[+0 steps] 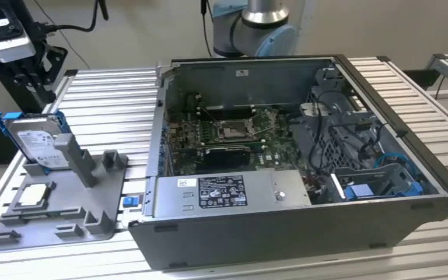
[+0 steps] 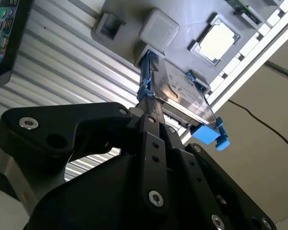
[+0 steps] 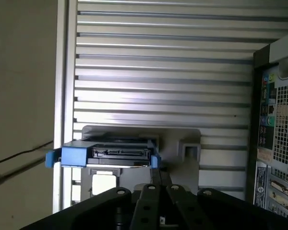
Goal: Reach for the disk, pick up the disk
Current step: 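Reach for the disk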
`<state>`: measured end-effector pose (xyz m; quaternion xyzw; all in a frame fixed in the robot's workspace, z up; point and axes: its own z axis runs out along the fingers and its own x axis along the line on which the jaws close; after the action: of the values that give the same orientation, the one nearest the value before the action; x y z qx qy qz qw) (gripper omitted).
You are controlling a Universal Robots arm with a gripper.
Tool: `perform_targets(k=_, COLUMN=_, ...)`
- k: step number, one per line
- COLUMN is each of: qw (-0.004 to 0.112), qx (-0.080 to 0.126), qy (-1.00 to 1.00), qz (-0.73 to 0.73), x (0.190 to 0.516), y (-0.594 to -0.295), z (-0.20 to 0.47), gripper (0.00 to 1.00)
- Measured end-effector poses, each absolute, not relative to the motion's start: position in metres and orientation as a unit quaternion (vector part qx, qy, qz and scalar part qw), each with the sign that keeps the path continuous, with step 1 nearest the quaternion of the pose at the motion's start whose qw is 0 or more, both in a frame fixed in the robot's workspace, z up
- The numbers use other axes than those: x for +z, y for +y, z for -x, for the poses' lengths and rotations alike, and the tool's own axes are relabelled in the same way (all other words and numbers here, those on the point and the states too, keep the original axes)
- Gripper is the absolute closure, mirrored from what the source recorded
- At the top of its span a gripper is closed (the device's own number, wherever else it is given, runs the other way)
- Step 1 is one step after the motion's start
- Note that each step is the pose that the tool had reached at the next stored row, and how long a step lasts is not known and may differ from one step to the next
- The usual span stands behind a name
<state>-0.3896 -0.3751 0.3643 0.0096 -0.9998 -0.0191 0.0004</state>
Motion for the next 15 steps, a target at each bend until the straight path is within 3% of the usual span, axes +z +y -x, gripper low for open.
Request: perform_targets(k=15, qw=0.000, qx=-0.019, qy=-1.000, qz=-0.010, x=0.363, y=-0.372, z=0.455, gripper=1.00)
